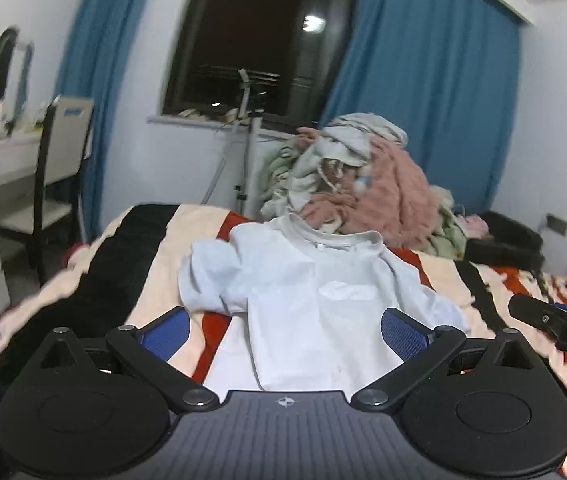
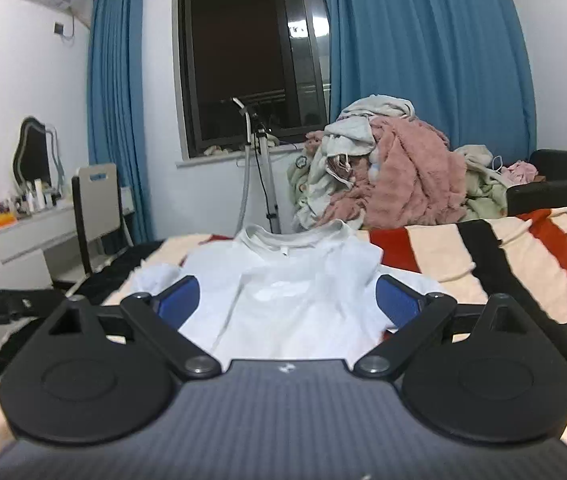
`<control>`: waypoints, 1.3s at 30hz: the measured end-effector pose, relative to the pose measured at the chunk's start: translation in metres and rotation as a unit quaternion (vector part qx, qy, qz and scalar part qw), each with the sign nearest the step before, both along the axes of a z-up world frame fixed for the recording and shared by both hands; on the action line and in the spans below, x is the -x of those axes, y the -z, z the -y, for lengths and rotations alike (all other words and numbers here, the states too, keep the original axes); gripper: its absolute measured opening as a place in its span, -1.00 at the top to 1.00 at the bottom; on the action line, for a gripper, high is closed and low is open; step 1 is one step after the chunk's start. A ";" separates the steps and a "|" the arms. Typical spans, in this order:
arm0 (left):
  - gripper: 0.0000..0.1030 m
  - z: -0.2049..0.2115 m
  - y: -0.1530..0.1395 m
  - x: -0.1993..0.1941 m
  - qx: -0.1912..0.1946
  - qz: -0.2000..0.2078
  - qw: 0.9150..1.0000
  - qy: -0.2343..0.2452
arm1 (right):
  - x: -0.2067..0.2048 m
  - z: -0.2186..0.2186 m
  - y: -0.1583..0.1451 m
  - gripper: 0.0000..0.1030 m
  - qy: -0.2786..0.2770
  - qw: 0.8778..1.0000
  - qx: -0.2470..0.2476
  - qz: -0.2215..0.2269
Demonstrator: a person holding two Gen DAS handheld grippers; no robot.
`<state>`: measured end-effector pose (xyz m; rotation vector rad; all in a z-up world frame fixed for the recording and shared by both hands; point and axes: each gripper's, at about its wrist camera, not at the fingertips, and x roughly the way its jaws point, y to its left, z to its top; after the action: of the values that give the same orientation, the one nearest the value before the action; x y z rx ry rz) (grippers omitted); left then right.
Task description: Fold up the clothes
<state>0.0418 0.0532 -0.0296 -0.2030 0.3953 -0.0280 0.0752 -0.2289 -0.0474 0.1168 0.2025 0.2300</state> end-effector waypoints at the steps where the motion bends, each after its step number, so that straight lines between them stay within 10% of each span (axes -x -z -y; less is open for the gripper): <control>1: -0.99 0.000 0.005 -0.003 0.002 -0.009 1.000 0.001 | -0.001 -0.002 0.001 -0.87 0.004 1.000 0.002 0.003; 33: -0.99 -0.029 0.056 -0.070 0.038 -0.107 0.989 -0.100 | -0.019 -0.001 0.037 -0.87 0.025 0.995 -0.056 -0.080; 39: -0.97 -0.078 0.065 -0.113 0.153 -0.118 0.970 -0.146 | -0.028 0.010 0.044 -0.87 0.034 0.989 -0.092 -0.108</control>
<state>0.1552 0.1314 -0.0950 -0.5712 0.5951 0.2285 0.1035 -0.2393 -0.0918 0.3322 0.3918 0.1674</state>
